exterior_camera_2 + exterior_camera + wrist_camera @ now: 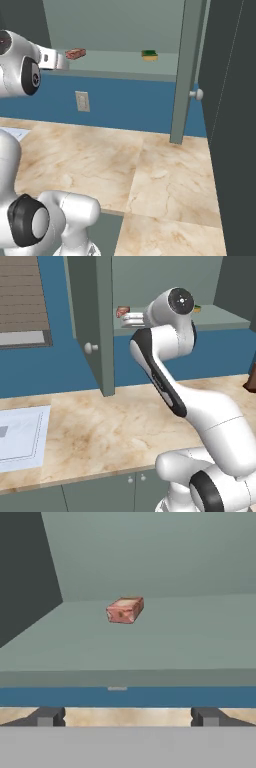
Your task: Locate and retrieve the bar soap and sponge from the cabinet. Place them next to the sink.
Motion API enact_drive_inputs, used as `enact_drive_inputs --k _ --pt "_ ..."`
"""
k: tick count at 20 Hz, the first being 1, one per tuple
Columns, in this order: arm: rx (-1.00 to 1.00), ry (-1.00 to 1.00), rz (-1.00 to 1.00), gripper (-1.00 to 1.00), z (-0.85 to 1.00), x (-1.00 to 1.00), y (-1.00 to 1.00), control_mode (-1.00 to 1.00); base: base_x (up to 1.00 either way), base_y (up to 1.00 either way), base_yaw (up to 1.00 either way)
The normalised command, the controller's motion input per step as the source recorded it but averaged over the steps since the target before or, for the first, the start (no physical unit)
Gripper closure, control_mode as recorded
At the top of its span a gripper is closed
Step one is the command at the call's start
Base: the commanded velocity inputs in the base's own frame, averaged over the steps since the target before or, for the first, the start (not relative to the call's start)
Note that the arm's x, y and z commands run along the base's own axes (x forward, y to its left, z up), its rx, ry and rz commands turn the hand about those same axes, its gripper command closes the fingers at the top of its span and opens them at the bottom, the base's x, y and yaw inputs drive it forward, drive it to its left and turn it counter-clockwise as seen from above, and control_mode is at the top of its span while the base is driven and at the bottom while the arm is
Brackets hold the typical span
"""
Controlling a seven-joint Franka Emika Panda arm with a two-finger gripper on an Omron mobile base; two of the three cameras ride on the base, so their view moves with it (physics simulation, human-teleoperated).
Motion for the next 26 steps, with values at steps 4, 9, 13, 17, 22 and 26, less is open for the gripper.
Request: enact_drive_inputs --k 4,9,13,17,22,26 --pt "0.00 0.02 0.00 -1.00 0.00 0.32 0.00 -1.00 0.00 0.00 0.00" --pt "0.00 0.02 0.00 -1.00 0.02 0.28 0.00 -1.00 0.00 0.00 0.00" --pt "0.00 0.04 0.00 -1.00 0.11 0.29 0.03 -1.00 0.00 0.00 0.00" --pt "-0.02 0.05 0.00 -1.00 0.17 0.30 0.04 -1.00 0.00 0.00 0.00" --pt "-0.04 0.09 -0.02 -1.00 0.04 0.28 0.06 -1.00 0.00 0.00 0.00" --pt "-0.02 0.02 0.00 -1.00 0.00 0.35 0.15 -1.00 0.00 0.00 0.00"
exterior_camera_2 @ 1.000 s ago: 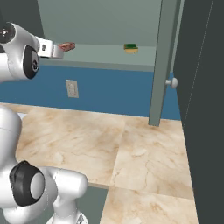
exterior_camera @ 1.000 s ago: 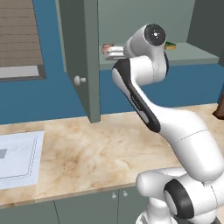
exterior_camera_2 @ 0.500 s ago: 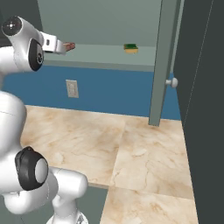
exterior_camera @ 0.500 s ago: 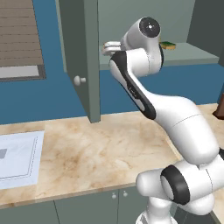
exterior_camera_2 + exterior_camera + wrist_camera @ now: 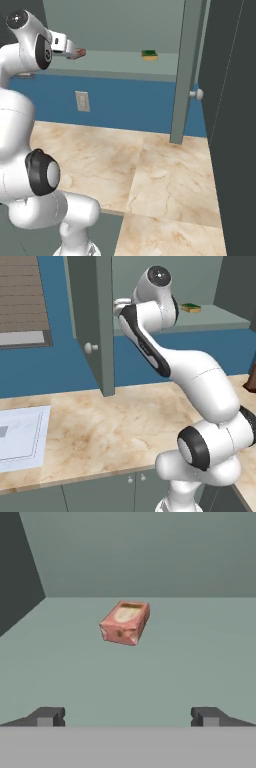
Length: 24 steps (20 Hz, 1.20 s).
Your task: Locate and retrieve the bar soap and sponge from the cabinet. Place them next to the sink.
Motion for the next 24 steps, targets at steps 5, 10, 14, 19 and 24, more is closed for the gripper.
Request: enact_drive_inputs --k 5,10,14,19,24 --pt "0.00 0.00 -0.01 -1.00 -0.01 0.35 0.07 -1.00 0.00 0.00 0.00" --pt "-0.01 0.01 -0.03 -1.00 -0.10 0.33 0.00 -1.00 0.00 0.00 0.00" --pt "-0.02 0.01 -0.05 -1.00 -0.05 0.29 0.02 -1.00 0.00 0.00 0.00" --pt "0.00 0.01 -0.05 -1.00 0.00 0.27 0.05 -1.00 0.00 0.00 0.00" --pt "0.00 0.02 -0.05 -1.00 0.00 0.28 0.05 -1.00 0.00 0.00 0.00"
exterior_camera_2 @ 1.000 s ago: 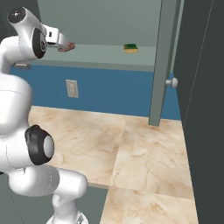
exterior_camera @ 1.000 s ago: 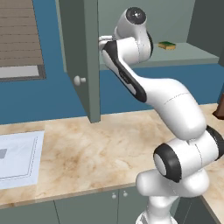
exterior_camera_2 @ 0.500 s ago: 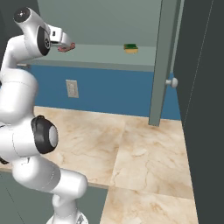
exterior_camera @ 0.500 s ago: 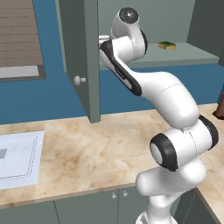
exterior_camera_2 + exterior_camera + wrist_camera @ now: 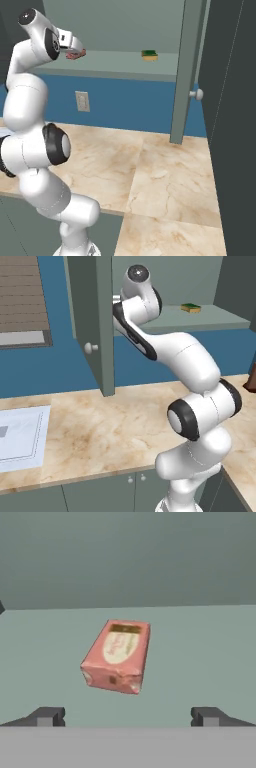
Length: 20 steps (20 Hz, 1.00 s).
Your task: Locate and retrieve the bar soap and sponge from the cabinet. Place them next to the sink.
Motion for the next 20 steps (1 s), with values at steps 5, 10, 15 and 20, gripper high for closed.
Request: enact_drive_inputs --k 5,10,15,20 --pt "0.00 0.01 -0.04 -1.00 0.00 0.33 0.05 -1.00 0.00 0.00 0.00" --pt "0.00 0.02 -0.03 -1.00 -0.03 0.33 0.04 -1.00 0.00 0.00 0.00" --pt "0.00 0.04 -0.04 -1.00 -0.09 0.32 0.00 -1.00 0.00 0.00 0.00" --pt "0.00 0.02 -0.04 -1.00 -0.11 0.31 0.01 -1.00 0.00 0.00 0.00"
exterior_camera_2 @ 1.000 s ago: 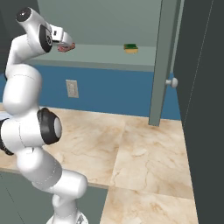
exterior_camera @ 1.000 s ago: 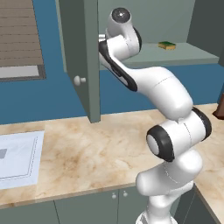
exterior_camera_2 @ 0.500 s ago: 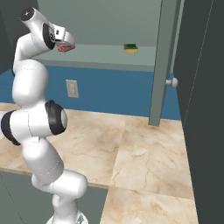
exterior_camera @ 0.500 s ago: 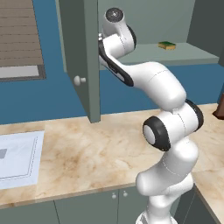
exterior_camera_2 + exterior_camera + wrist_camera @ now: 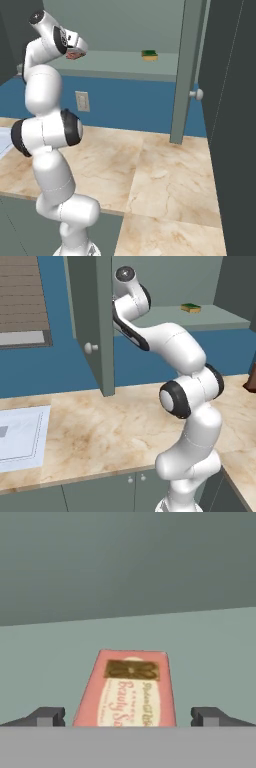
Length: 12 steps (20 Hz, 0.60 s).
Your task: Locate and retrieve the bar soap and sponge from the cabinet. Place them next to the sink.
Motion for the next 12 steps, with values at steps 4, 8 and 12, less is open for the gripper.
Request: enact_drive_inputs --k 4,8,12 --pt "0.00 0.00 -0.01 -1.00 -0.13 0.00 0.01 -1.00 0.00 0.00 0.00" --pt "0.01 0.00 -0.01 -1.00 -0.18 0.00 0.00 -1.00 0.00 0.00 0.00" --pt "0.03 0.00 -0.01 1.00 -0.22 0.00 0.00 -1.00 0.00 0.00 0.00"
